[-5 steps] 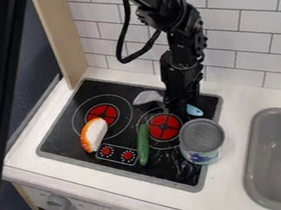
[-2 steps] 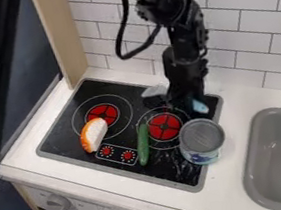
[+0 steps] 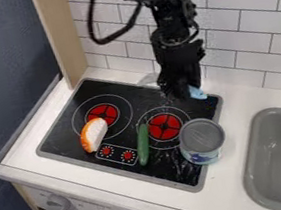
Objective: Moved the blue spatula to the centre of the burner
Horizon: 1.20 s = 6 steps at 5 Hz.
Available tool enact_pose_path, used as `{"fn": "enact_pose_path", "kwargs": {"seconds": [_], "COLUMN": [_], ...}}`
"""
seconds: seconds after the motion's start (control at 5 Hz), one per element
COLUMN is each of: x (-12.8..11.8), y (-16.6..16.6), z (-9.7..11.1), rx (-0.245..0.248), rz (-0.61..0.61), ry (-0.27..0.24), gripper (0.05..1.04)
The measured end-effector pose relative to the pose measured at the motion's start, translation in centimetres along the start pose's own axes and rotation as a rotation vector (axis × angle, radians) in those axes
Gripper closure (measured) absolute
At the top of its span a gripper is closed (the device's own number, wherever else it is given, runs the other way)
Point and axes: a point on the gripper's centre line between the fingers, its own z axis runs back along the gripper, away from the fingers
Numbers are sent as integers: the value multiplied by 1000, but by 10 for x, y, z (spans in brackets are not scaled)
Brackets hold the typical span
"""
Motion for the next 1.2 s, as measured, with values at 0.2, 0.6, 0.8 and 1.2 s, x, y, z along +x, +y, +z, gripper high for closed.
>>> {"fn": "enact_pose_path", "kwargs": {"seconds": [0.2, 0.6, 0.8, 1.2], "x": [-5, -7, -4, -2], "y": [29, 96, 112, 114], "z": [15, 21, 18, 8], "rx": [21, 110, 144, 166], "rz": [36, 125, 158, 143], "ry": [91, 324, 340, 345], "gripper": [745, 745, 745, 745]}}
